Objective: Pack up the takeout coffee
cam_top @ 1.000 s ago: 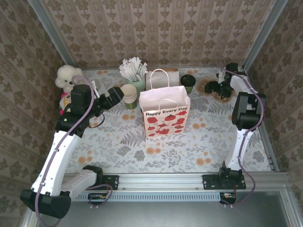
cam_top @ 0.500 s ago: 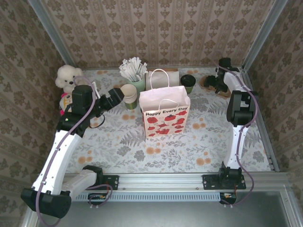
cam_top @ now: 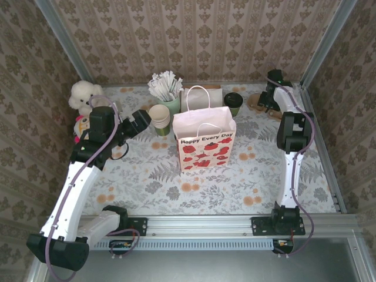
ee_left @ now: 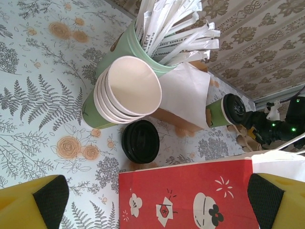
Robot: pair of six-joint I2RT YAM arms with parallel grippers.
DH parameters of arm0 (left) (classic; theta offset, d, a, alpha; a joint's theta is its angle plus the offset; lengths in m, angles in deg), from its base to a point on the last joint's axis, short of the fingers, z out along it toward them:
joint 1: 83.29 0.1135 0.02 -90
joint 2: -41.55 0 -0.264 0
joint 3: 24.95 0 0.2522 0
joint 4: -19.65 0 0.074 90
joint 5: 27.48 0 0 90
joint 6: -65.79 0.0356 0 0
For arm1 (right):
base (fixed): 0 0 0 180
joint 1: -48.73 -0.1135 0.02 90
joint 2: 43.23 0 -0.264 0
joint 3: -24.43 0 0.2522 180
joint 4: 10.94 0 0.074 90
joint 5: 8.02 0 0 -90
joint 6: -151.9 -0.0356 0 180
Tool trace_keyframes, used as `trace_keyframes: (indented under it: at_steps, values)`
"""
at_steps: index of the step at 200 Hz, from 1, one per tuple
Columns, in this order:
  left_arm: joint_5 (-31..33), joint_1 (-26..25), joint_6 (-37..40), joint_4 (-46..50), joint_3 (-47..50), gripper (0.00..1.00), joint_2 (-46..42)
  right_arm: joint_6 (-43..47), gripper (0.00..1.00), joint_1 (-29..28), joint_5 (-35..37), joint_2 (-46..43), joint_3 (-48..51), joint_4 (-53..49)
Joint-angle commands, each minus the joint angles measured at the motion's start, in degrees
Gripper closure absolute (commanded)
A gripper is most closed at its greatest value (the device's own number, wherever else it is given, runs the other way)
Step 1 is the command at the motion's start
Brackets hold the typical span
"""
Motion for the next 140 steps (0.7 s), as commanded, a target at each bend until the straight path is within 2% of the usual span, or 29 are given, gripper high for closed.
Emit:
trace_keyframes:
  at_steps: [1,30,52,102,140]
  values:
    - [0.2,0.4,0.8,0.5,1.0,0.0,-0.5,2.8,0.47,-0.2,1.7,-0.4,-0.6,-3.3]
    - [-0.2,0.5,0.9,-0.7,2.1,0.0,-0.9,4.7,0.53,-0.2,2.5,-5.2,4.7,-1.8]
    - [-1.1,0.5,1.3,-0.8,2.3,0.0,-0.6,5.3,0.58,-0.1,2.7,-10.8,12.4,0.4]
    - [-2.5,0.7,3.0,-1.0,2.2,0.0,0.1,6.0,0.57,-0.4,-2.5,-25.9,35.0,5.4]
    - [-5.0,0.7,3.7,-1.9,1.6,0.0,2.5,9.8,0.56,-2.9,-7.3,-34.5,46.5,4.1]
